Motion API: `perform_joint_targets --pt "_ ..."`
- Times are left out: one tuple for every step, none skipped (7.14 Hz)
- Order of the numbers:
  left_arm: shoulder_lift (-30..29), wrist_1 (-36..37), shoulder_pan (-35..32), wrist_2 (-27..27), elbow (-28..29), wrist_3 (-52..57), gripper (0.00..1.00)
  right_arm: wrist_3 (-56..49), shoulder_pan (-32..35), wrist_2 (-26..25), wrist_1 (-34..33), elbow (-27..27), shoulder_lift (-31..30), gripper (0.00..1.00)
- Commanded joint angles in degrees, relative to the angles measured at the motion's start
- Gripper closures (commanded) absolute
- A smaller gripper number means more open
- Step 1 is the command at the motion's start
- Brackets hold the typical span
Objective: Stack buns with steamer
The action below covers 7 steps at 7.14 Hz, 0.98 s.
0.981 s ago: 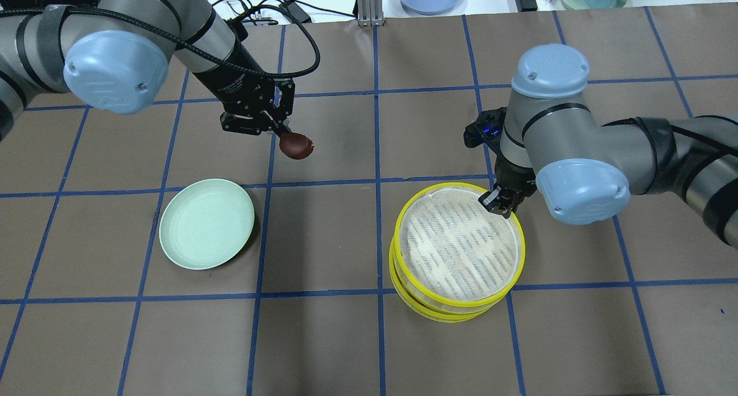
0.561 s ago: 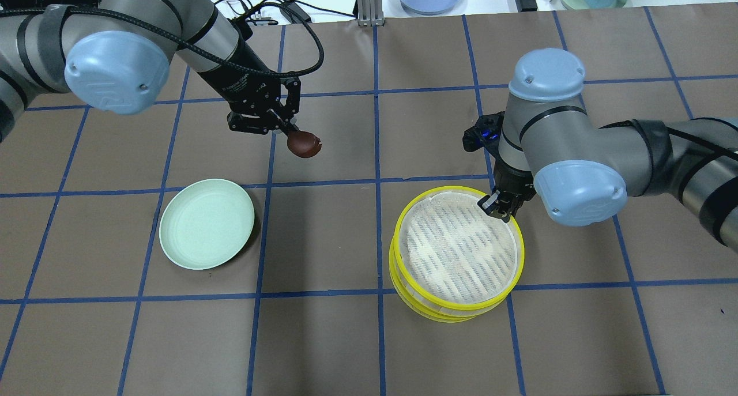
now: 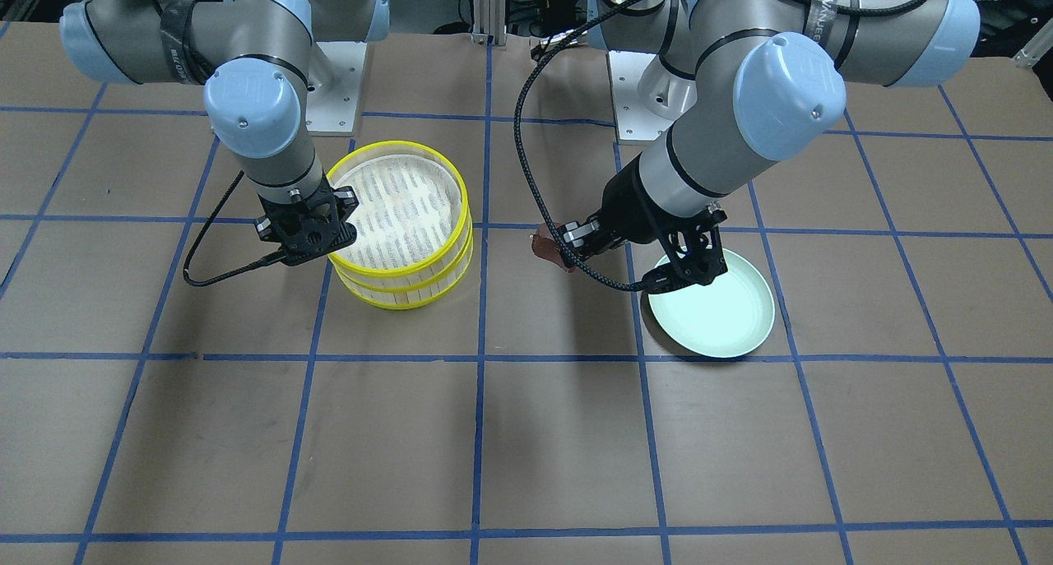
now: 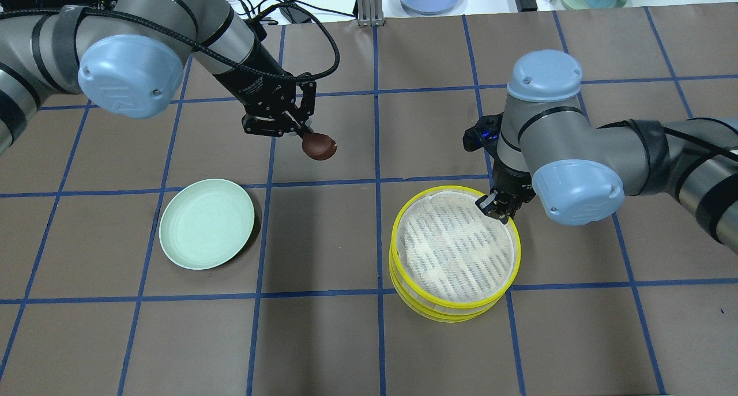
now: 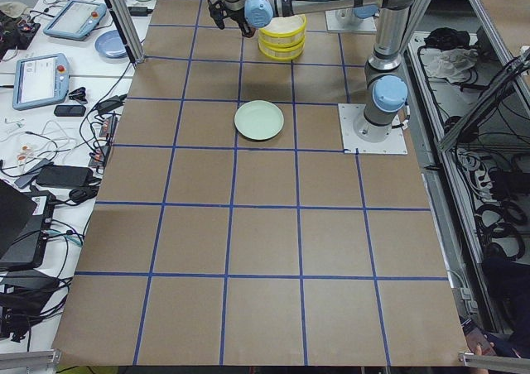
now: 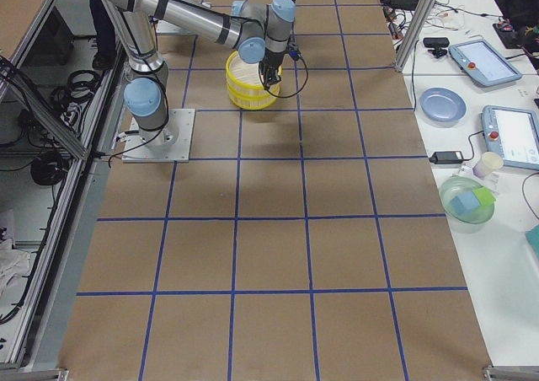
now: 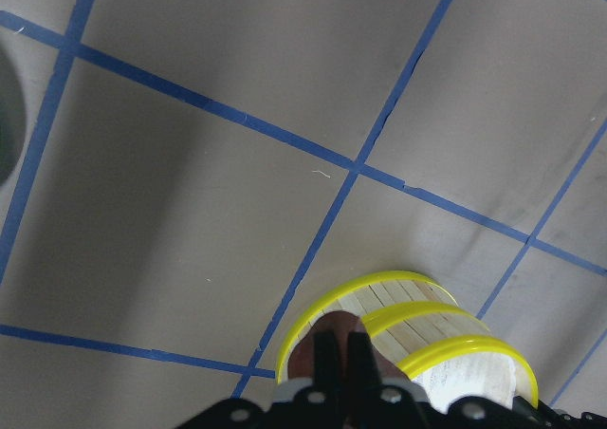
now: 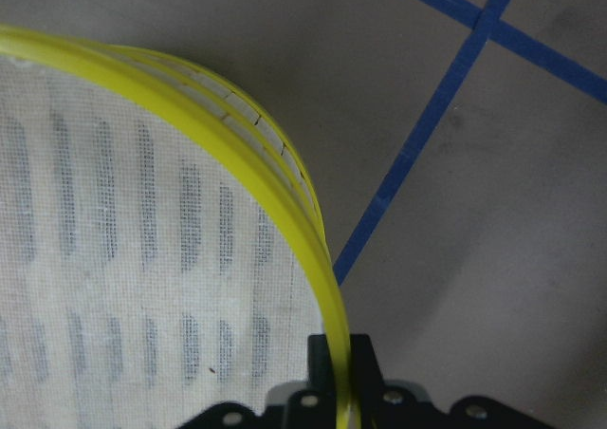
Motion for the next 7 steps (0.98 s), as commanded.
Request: perform_joint_targets --pt "0.03 0.13 -0.16 -0.12 0.0 -0.07 1.0 0.76 -0.06 0.05 0.12 0.0 0.12 1.0" --pt "0.03 0.21 -0.16 -0.21 0.0 -0.15 1.0 0.85 -0.06 0.31 1.25 -0.09 0.12 1.0" --pt "0.03 0.3 -0.16 -0.12 0.0 -0.07 1.0 1.98 0.03 0.05 1.35 -0.09 0.03 1.0" --pt "0.03 0.39 -0.16 -0.12 0.0 -0.07 1.0 2.25 0.03 0.13 1.35 -0.09 0.03 1.0" --pt "0.03 0.39 -0.16 -0.12 0.0 -0.07 1.0 2.0 0.03 0.39 1.35 -0.09 -0.31 1.0" --pt "0.03 0.39 -0.16 -0.12 0.0 -0.07 1.0 1.91 0.12 0.57 1.26 -0.35 -0.84 1.0" --pt "0.03 0.39 -0.16 -0.12 0.0 -0.07 1.0 1.73 1.42 0.49 1.26 -0.36 -1.71 1.0"
